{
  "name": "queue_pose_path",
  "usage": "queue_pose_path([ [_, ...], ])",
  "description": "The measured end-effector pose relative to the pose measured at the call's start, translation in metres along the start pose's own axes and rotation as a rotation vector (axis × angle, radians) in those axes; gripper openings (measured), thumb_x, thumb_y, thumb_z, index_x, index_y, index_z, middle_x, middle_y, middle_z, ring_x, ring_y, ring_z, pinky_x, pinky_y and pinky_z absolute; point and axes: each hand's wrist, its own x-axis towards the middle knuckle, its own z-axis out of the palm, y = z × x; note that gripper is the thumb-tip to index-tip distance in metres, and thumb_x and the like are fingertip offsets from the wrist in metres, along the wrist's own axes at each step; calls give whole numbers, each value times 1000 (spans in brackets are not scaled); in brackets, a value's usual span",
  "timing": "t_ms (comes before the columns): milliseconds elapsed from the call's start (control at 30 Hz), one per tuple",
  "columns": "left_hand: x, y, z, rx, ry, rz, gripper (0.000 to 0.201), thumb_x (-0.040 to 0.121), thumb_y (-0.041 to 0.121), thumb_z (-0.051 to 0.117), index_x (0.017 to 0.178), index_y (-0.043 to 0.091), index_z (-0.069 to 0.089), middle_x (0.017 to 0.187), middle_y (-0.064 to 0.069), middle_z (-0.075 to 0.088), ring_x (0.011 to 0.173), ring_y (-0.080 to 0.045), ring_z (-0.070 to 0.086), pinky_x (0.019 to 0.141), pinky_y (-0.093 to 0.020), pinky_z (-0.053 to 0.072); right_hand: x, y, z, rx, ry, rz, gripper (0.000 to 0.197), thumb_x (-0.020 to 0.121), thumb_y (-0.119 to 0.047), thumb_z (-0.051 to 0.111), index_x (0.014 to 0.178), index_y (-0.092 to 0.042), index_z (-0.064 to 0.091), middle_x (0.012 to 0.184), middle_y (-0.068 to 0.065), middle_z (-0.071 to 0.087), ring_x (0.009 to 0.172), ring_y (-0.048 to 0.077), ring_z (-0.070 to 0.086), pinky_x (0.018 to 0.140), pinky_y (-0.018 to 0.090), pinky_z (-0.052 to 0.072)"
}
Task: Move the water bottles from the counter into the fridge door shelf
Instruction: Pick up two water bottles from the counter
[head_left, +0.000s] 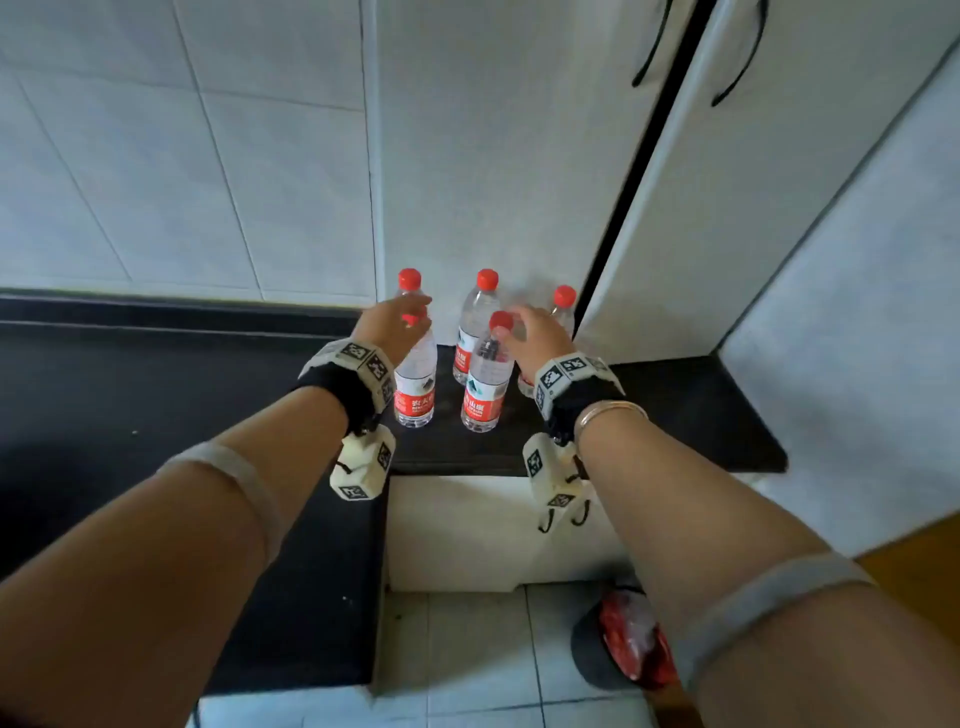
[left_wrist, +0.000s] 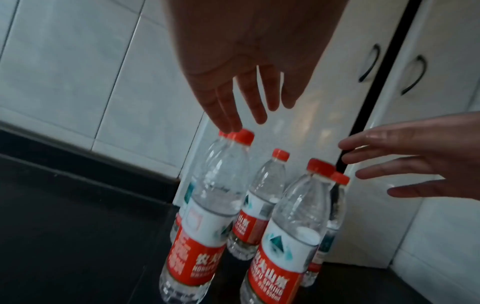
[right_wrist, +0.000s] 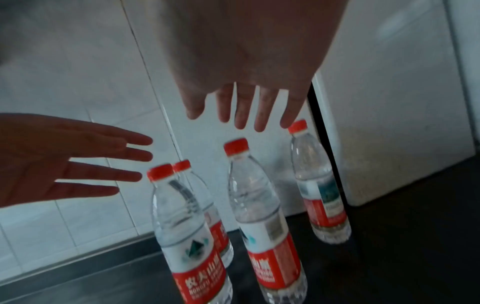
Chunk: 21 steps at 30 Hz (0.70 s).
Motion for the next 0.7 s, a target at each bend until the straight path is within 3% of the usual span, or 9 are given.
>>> queue_pose_path([
  [133, 17, -25, 19, -20, 92, -28, 48, 85, 15, 62, 130, 13, 48, 130, -15, 49, 114, -28, 55, 105, -36, 42, 18, 22, 28, 158, 79, 45, 55, 85, -28, 64, 132, -10, 41, 134, 11, 50, 122, 27, 50, 104, 38, 40],
  [233, 26, -39, 31, -111, 115, -78, 69, 76, 17, 72, 136, 16, 38, 136, -14, 41, 113, -26, 54, 104, -39, 43, 32, 32, 48, 214, 109, 91, 59, 81, -33, 68, 128, -14, 40, 130, 7, 53, 116, 26, 55, 100, 42, 44],
  [367, 35, -62, 44, -62, 24, -148, 73, 71, 21, 76, 134, 14, 39, 132, -13, 48, 113, -26, 56, 100, -38, 46, 44, 39, 67, 233, 38, 158, 53, 74, -40, 71, 115, -18, 45, 113, 4, 62, 103, 26, 62, 94, 44, 49],
  [533, 37, -74, 60, -173, -60, -220, 75, 69, 18, 78, 131, 16, 37, 127, -6, 57, 116, -22, 56, 98, -38, 46, 49, 44, 74, 272, 32, 185, 71, 68, -34, 79, 124, -20, 37, 125, 3, 58, 115, 24, 57, 100, 43, 46],
  [700, 45, -77, 69, -149, -47, -231, 83, 65, 21, 81, 132, 20, 33, 127, -5, 56, 118, -22, 55, 95, -38, 47, 51, 47, 73, 219, 61, 152, 68, 71, -35, 78, 123, -16, 39, 124, 4, 59, 113, 25, 58, 95, 36, 46],
])
